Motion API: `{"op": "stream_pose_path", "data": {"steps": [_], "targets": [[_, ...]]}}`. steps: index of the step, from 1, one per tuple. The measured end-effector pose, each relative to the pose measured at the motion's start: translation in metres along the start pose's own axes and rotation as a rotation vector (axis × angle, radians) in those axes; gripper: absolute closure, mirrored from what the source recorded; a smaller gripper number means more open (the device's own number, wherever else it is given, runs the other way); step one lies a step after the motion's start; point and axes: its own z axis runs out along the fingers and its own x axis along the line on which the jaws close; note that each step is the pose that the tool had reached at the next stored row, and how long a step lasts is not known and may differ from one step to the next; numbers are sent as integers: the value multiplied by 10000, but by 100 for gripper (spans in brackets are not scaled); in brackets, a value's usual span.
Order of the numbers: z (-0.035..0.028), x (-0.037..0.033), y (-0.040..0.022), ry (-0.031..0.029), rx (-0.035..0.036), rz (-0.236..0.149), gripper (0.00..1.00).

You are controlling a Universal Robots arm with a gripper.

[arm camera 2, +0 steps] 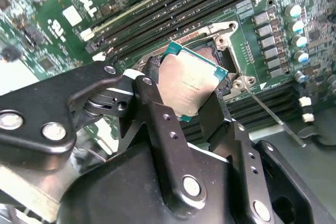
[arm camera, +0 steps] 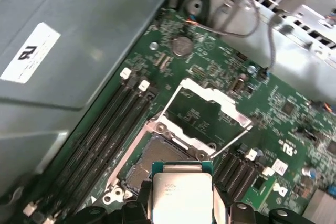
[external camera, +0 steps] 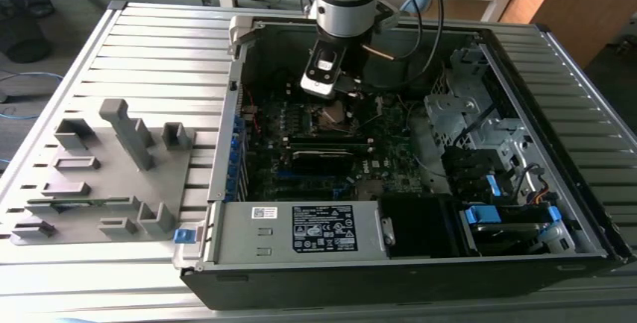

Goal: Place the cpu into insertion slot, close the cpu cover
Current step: 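Place the cpu into insertion slot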

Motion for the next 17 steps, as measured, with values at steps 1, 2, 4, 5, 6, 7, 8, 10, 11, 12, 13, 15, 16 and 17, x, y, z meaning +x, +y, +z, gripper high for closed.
{"op": "stream_pose_path", "data": {"steps": [1,2,4,5,6,7,8,10,11,12,13,15,16,17], "targets": [[0,0,0,-17,9,169,46],[0,0,0,-37,18,350,46],[-1,-1,0,-60,31,575,46],[-1,0,-1,-61,31,580,46],[0,0,0,-61,31,583,46],[0,0,0,-62,31,586,46],[0,0,0,-62,31,586,46],[-1,0,0,-62,32,586,46],[-1,0,0,-62,31,586,46],[0,0,0,-62,31,587,46],[-1,0,0,-62,32,586,46],[0,0,0,-62,31,587,46],[0,0,0,-62,31,587,46],[0,0,0,-62,31,587,46]]}}
